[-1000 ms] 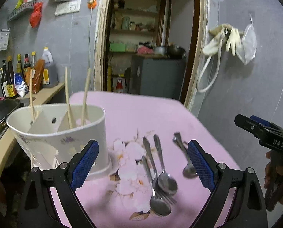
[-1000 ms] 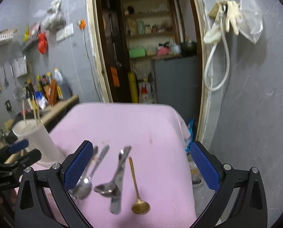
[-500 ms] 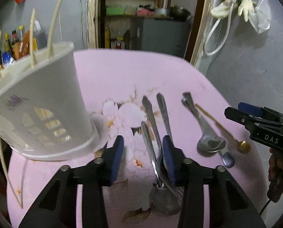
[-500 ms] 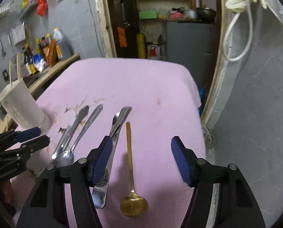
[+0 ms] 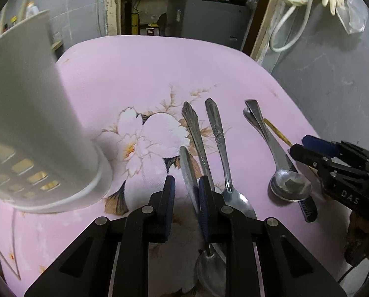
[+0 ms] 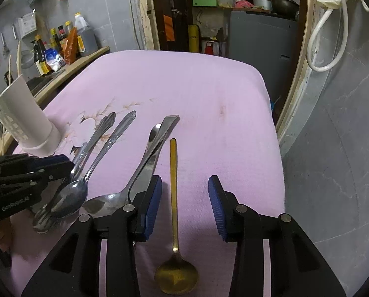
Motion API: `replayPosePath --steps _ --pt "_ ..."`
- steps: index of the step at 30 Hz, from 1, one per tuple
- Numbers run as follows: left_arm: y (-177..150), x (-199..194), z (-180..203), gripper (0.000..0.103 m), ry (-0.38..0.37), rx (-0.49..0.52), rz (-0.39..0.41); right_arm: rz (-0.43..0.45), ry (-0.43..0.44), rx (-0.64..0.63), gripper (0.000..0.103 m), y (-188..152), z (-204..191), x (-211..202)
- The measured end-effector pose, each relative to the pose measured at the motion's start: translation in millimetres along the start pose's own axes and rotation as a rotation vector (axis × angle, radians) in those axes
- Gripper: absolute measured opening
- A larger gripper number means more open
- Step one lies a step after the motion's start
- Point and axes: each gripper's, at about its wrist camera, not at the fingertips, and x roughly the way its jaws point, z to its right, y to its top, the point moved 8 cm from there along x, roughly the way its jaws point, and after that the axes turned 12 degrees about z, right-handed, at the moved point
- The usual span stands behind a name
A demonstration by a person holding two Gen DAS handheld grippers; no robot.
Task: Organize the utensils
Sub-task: 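Close the left gripper on a silver spoon while the right gripper grasps the gold spoon, then lift the silver spoon with the left gripper while the right gripper lifts the gold spoon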
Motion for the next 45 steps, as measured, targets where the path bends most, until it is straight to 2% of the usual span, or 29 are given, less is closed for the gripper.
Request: replayPosePath --steps 7,10,12,14,17,27,37,42,45 --pt "-1 5 4 0.014 0.047 0.066 -0.017 -0.024 -0.035 -0.055 0.037 -2 -8 5" --pt "-4 6 4 0.01 0.048 0.04 -0.012 -0.039 -0.054 -0.09 0.036 -4 -10 6" --pt "-4 4 0 0.008 0.045 0.005 -0.01 -0.043 -0.054 -0.085 0.025 -4 -10 5" --pt "-2 4 1 0.008 0.049 -0.007 -0.009 -0.042 -0.052 -0.066 0.009 -5 -7 2" --pt "-7 -6 -1 0.007 0.059 -0.02 0.001 -0.039 -0.039 -0.02 0.006 -7 -1 -3" --pt "-32 -48 -25 0.008 0.063 -0.092 -0.011 -0.05 -0.027 0.054 0.005 -19 3 -23" --pt "-39 -56 -25 0.016 0.08 0.0 -0.11 -0.112 -0.039 0.033 0.008 -12 0 -4" --pt "-41 -55 -27 0.015 0.079 -0.012 -0.094 -0.123 -0.036 0.038 0.01 -10 3 3" --pt "-42 -53 -25 0.007 0.078 0.006 -0.071 -0.12 -0.047 0.031 0.006 -9 1 3"
